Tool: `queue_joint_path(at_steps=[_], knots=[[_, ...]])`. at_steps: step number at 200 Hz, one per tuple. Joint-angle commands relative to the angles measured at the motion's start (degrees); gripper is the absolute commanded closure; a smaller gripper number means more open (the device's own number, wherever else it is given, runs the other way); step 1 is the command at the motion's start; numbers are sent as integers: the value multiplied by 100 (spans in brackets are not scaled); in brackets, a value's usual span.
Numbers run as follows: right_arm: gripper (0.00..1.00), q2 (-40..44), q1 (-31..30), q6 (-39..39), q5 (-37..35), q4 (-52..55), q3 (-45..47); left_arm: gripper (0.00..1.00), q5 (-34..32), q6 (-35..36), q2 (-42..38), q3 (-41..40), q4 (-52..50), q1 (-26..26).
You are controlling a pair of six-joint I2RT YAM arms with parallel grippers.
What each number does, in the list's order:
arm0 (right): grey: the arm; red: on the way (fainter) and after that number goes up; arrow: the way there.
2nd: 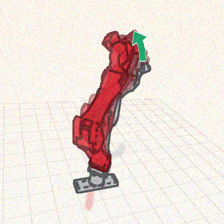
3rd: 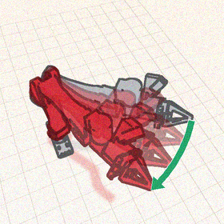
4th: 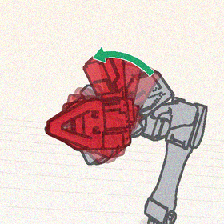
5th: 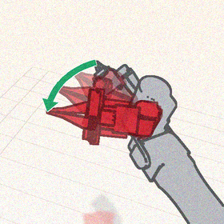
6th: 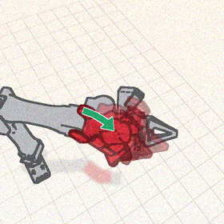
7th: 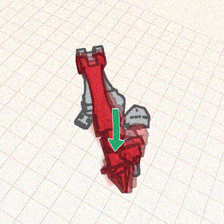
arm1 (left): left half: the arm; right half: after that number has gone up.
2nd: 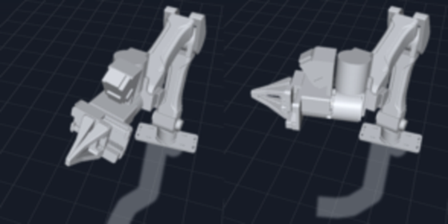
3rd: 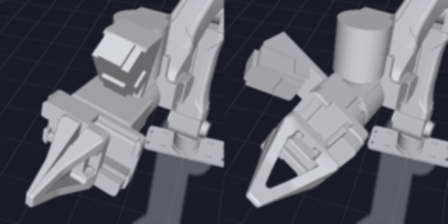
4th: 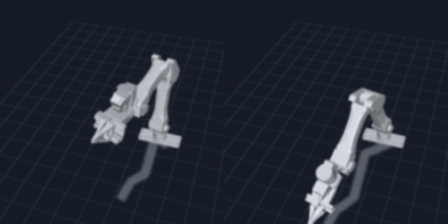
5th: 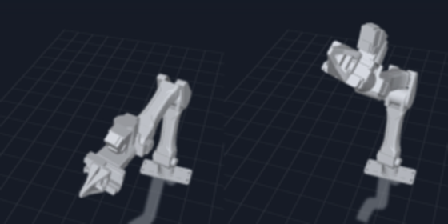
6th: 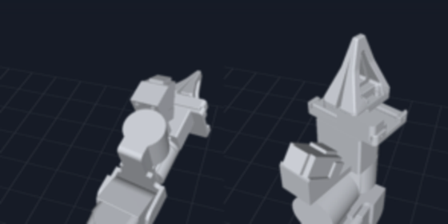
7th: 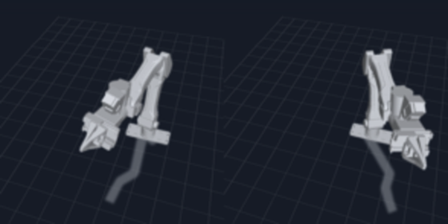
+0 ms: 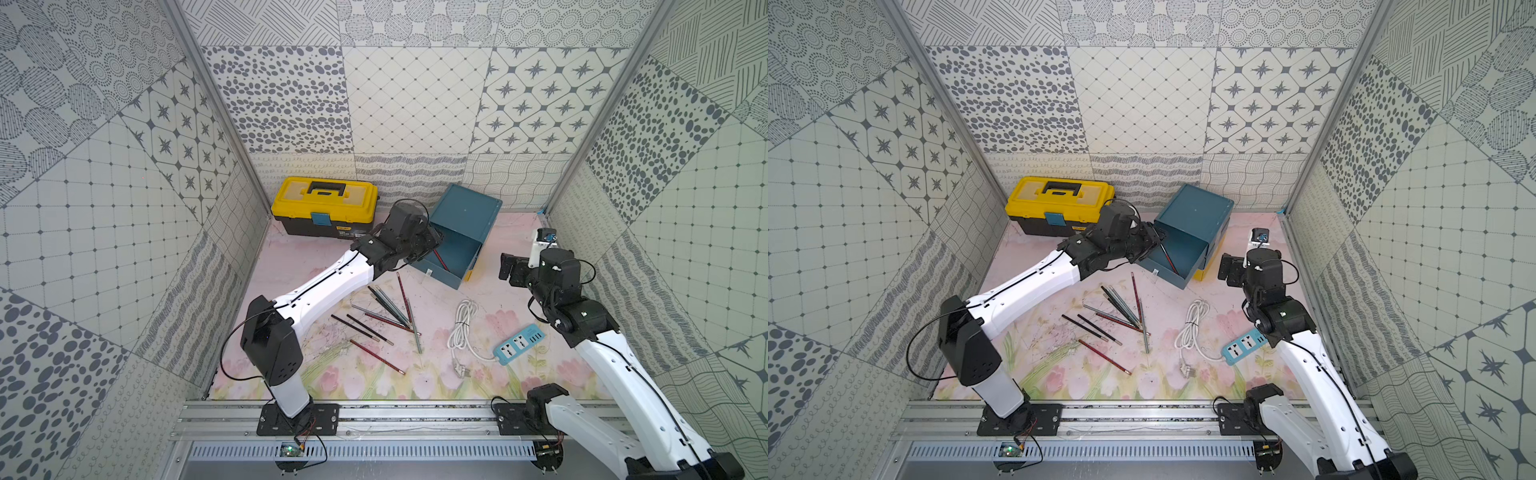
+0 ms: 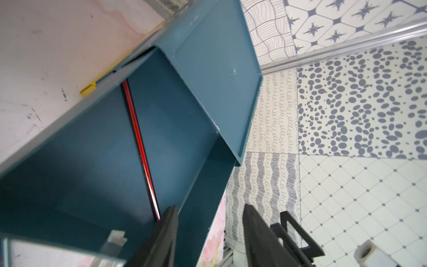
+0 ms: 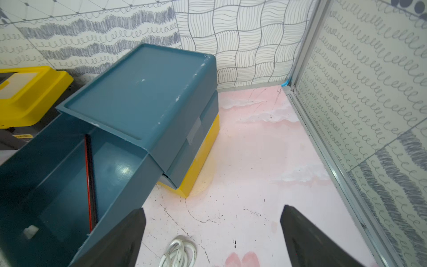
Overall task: Please place the pencils in the drawer according to their color
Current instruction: Place the pencil in the drawer.
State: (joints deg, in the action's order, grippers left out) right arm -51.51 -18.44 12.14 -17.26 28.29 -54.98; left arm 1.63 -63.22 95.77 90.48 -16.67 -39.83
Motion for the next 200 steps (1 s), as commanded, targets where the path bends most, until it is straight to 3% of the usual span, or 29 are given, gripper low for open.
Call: queue_joint_path(at_steps=[1, 35, 73, 108, 153, 200], knots=[[5, -105, -547, -300, -247, 149, -563, 32, -1295, 717, -939, -729, 362, 36], [8, -796, -1658, -661, -683, 624, -1468, 1, -2076, 633, -2009, -1776, 145, 452], [9, -1744, -2889, -999, -1062, 982, -2453, 1, -2584, 90, -3182, -3015, -492, 1257], [9, -2734, -3725, -1179, -973, 1453, -3388, 1, -2759, -226, -4008, -3862, -1108, 1949], [16, -3703, -4167, -1103, -367, 1951, -3968, 1, -2203, -534, -4458, -4607, -1462, 2881], [26, -4587, -4432, -988, 133, 2704, -4211, 1, -1726, -829, -4432, -5094, -1402, 3419]])
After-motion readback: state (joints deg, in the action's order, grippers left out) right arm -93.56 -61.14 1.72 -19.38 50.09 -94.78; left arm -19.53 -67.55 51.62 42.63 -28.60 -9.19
